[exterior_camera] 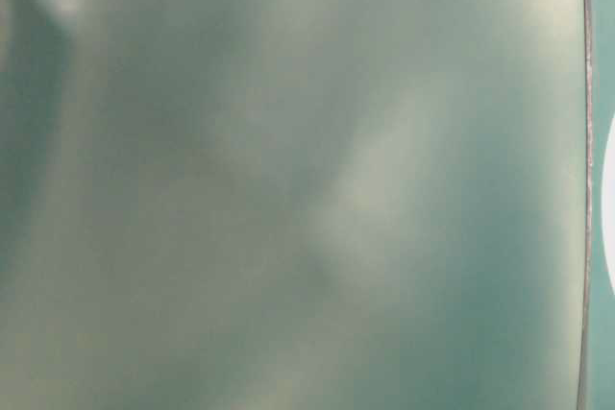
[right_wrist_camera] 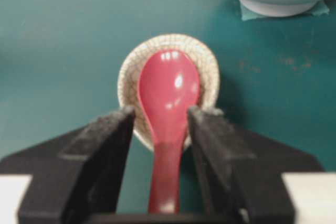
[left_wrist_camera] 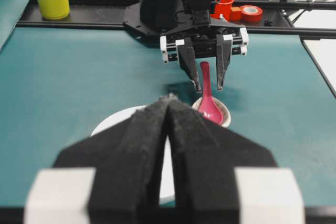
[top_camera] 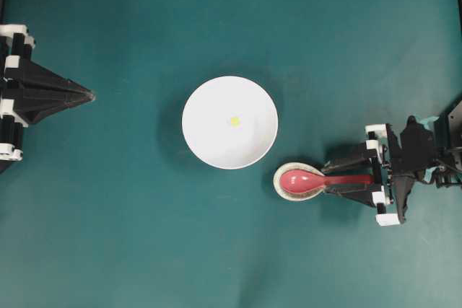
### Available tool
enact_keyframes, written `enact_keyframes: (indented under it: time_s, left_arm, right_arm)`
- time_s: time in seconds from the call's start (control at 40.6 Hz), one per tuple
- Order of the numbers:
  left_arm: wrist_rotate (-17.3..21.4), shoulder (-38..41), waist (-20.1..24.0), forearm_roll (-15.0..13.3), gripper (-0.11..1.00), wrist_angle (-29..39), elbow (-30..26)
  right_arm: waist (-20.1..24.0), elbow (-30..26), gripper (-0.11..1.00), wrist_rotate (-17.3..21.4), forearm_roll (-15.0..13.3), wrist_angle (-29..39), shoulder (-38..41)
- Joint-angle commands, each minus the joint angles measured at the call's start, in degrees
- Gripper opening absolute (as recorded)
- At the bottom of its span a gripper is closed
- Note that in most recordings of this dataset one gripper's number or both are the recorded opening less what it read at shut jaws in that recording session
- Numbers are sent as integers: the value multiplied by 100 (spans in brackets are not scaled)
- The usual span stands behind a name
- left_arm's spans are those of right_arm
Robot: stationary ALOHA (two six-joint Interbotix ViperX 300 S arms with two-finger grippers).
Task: Scoop the yellow hexagonal prism block from the bowl with a spoon using the right arm.
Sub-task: 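Close the right gripper on the red spoon handle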
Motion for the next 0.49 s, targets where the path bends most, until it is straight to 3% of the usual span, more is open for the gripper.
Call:
enact_keyframes:
  time_s: [0.0, 0.467]
  left_arm:
    - [-9, 44, -9, 18, 0, -9, -97]
    - [-9, 44, -9, 18, 0, -9, -105]
  right_arm:
    - [18, 18, 52, -26, -18, 9, -44]
    - [26, 79, 52, -70, -18, 299, -44]
